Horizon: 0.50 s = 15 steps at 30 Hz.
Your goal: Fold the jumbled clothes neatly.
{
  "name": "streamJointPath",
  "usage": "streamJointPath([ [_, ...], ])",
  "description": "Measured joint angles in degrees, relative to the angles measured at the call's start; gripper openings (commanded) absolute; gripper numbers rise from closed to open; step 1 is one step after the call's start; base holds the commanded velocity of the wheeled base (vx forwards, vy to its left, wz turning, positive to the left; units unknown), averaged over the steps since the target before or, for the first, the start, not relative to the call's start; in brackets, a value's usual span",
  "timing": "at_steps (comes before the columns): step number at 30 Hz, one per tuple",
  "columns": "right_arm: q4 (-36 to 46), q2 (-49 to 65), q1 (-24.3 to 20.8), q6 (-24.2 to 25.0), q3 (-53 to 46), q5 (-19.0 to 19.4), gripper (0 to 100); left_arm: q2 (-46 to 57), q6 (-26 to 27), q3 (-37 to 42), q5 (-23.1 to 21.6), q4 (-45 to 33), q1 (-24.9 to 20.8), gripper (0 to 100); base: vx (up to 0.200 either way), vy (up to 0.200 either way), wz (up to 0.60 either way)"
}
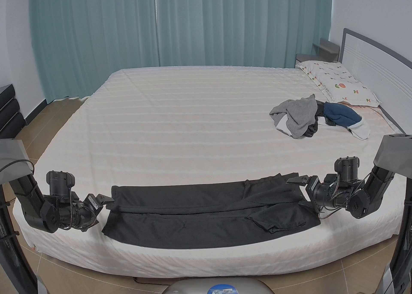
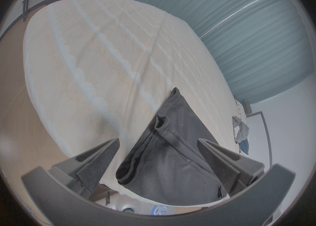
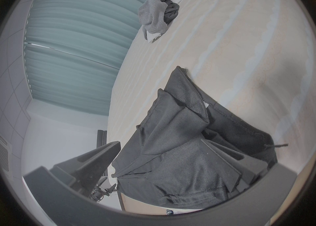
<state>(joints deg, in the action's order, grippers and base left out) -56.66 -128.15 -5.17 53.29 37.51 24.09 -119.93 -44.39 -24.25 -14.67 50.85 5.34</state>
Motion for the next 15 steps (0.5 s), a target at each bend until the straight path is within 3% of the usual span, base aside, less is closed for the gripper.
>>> streamJointPath([
  [13, -0.35, -0.4, 0.18, -0.13, 0.28, 0.22, 100, -2.21, 2.43, 4.82, 0.5, 3.69, -2.43, 100, 0.0, 0.0, 0.0],
  [14, -0.93, -0.46, 0.18, -0.13, 0.22, 0.24, 100, -2.28, 2.45, 4.83, 0.5, 3.67, -2.47, 0, 0.0, 0.0, 0.0],
  [15, -1.69, -0.52, 0.18, -0.13, 0.17, 0.21, 100, -2.32, 2.46, 4.88, 0.5, 3.67, -2.5, 0, 0.0, 0.0, 0.0],
])
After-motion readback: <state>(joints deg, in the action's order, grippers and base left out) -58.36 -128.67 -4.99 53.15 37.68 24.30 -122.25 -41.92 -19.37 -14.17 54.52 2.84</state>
